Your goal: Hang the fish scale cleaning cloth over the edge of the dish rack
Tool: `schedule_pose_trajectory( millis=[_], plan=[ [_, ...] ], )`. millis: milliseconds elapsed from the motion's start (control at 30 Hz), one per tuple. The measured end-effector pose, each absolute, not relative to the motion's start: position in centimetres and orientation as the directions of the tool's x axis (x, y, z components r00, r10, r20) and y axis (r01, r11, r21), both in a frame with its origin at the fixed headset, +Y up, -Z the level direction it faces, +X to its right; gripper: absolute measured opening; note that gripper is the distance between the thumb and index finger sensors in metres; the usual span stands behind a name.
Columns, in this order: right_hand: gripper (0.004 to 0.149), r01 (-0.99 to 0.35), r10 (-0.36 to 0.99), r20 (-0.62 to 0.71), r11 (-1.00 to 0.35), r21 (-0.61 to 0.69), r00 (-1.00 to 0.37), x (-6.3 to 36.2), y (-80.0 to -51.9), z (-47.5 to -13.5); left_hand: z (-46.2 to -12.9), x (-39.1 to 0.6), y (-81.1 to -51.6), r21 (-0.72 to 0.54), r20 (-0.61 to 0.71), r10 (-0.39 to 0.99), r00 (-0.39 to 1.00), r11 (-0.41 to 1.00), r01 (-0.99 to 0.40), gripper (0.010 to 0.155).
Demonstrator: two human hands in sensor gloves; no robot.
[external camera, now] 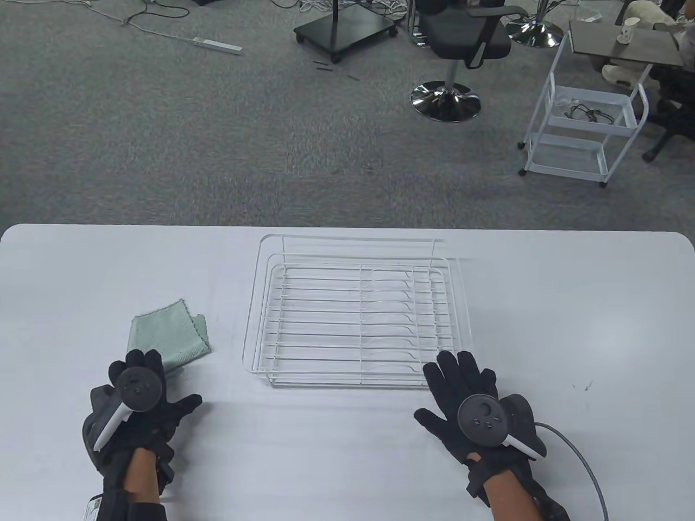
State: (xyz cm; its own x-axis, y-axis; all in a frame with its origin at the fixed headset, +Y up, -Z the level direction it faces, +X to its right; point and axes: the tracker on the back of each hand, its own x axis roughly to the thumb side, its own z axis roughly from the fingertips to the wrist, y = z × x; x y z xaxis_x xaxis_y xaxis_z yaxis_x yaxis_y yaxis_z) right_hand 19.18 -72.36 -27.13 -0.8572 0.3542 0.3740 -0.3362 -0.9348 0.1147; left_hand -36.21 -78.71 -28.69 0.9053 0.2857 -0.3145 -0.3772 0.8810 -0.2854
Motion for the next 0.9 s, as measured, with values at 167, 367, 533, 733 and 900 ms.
schedule_pose_trajectory(
  millis=[167,367,533,733,900],
  plan=[
    [0.070,-0.381,0.393,0.363,-0.918,0.107,-0.845,19.9,-72.1,-26.9,-29.4,-36.3,-80.3,-0.329,-0.364,0.275,0.890,0.856,-0.399,0.097],
    [0.069,-0.415,0.421,0.336,-0.905,0.094,-0.843,20.6,-72.1,-27.0,-28.9,-37.0,-80.7,-0.328,-0.401,0.260,0.879,0.855,-0.403,0.089],
    [0.069,-0.405,0.410,0.337,-0.910,0.089,-0.848,20.6,-72.0,-26.8,-28.5,-36.9,-79.7,-0.235,-0.430,0.197,0.881,0.918,-0.320,0.083],
    [0.068,-0.395,0.404,0.335,-0.913,0.098,-0.851,20.3,-72.4,-27.1,-28.5,-36.3,-78.9,-0.173,-0.446,0.144,0.883,0.954,-0.244,0.069],
    [0.067,-0.456,0.473,0.331,-0.880,0.131,-0.817,20.2,-72.5,-27.2,-28.3,-35.9,-78.3,-0.076,-0.427,0.184,0.885,0.968,-0.238,0.046]
  ],
)
